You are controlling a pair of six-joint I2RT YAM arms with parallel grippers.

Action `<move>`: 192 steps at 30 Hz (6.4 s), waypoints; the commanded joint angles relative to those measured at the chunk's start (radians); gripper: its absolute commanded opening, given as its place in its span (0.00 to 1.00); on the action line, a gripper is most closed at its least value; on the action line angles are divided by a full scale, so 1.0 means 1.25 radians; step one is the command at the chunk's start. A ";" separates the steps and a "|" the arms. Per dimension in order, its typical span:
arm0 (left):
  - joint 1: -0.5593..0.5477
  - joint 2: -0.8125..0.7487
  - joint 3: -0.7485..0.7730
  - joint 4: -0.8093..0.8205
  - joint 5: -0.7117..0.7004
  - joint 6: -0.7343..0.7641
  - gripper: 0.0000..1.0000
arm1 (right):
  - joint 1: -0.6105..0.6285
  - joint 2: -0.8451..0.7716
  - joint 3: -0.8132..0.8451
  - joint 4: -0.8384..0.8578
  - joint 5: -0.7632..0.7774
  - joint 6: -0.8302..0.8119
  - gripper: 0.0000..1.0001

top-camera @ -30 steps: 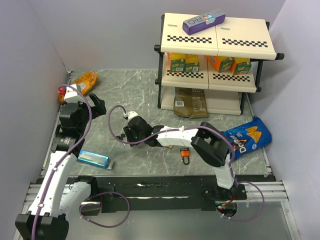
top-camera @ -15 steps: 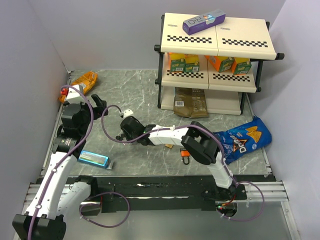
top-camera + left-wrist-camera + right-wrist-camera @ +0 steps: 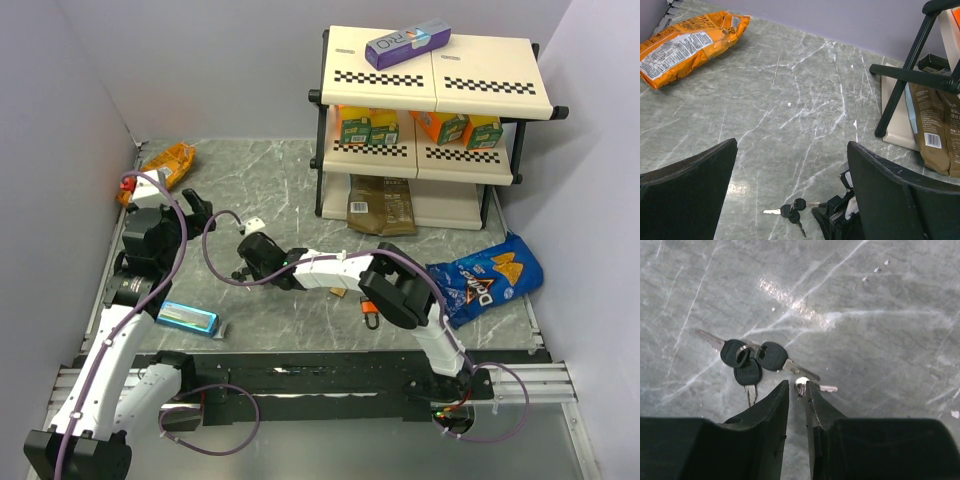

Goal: Unlock with the key

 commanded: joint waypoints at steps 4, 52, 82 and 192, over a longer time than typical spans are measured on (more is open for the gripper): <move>-0.009 -0.018 0.001 0.020 -0.004 0.011 0.96 | 0.007 0.040 0.045 -0.022 0.014 0.008 0.26; -0.168 0.159 -0.079 0.655 0.905 -0.254 0.96 | -0.368 -0.868 -0.456 0.161 -0.776 0.131 0.00; -0.503 0.171 -0.049 0.553 0.435 0.008 0.86 | -0.411 -1.037 -0.523 0.172 -0.617 0.235 0.00; -0.635 0.359 0.146 0.024 0.766 0.228 0.01 | -0.232 -1.110 -0.509 -0.297 -0.694 -0.103 0.21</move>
